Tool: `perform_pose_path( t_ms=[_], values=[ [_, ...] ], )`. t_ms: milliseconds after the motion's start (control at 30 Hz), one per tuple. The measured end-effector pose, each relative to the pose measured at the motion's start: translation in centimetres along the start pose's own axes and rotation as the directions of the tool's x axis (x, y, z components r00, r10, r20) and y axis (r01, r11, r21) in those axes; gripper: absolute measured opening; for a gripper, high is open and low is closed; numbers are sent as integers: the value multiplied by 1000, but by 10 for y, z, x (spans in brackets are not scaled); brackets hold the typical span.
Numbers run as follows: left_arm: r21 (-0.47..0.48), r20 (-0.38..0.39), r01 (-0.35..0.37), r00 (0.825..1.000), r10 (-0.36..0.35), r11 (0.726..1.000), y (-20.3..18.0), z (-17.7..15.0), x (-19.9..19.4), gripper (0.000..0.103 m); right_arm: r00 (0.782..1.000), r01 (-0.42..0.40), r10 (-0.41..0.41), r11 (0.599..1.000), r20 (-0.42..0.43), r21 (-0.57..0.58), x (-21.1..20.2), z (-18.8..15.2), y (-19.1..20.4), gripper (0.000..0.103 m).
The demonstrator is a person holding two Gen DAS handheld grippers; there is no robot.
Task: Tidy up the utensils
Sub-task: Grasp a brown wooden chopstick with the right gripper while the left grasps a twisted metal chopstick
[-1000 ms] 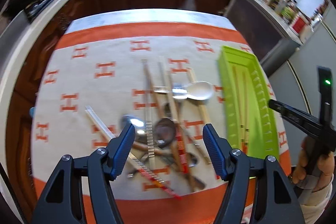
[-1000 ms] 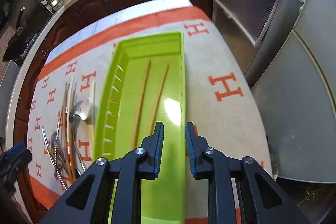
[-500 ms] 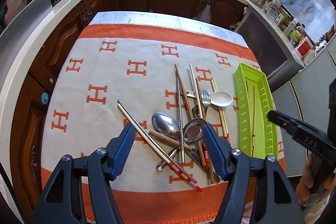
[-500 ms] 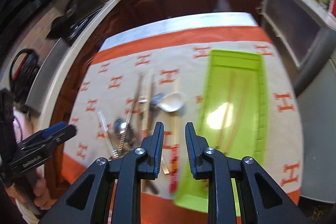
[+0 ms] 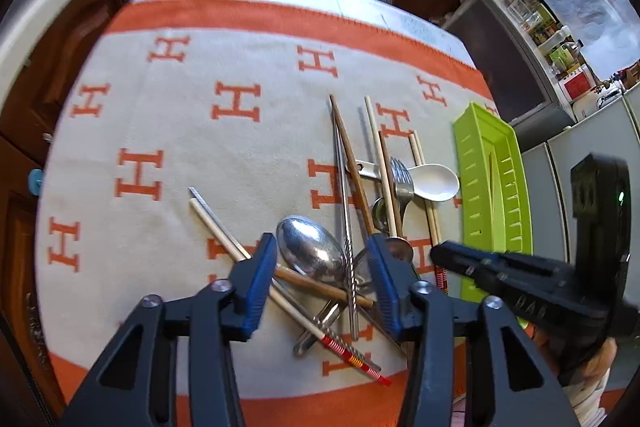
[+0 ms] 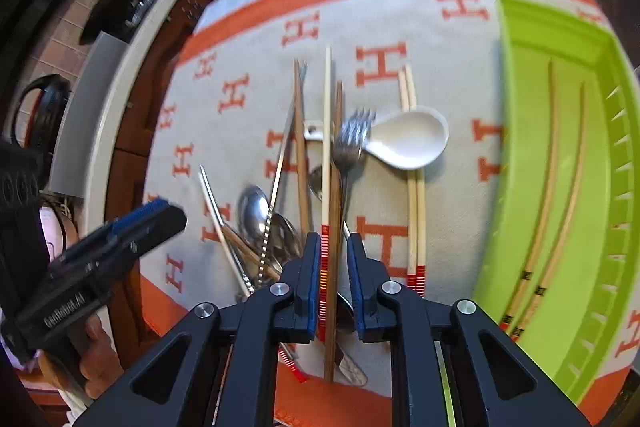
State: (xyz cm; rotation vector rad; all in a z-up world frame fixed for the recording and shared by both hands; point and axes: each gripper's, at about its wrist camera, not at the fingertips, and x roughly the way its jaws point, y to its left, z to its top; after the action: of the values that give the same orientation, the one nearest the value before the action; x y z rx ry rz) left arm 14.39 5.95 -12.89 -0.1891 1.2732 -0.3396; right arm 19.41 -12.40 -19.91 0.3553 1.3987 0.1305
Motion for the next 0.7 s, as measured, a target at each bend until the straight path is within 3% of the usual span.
perform_pose_path(
  t_ms=[67, 300, 700],
  values=[
    [-4, -31, 14, 999, -14, 1000, 1, 5, 13, 33, 1000, 1, -1, 1000, -26, 0, 13, -2, -2, 13],
    [-2, -97, 52, 994, -52, 999, -2, 17, 49, 31, 995, -16, 18, 1000, -97, 15, 43, 1, -4, 13],
    [5, -153, 73, 986, -71, 997, -10, 27, 76, 28, 997, -62, 63, 998, -49, 14, 30, -1, -15, 6]
  ],
)
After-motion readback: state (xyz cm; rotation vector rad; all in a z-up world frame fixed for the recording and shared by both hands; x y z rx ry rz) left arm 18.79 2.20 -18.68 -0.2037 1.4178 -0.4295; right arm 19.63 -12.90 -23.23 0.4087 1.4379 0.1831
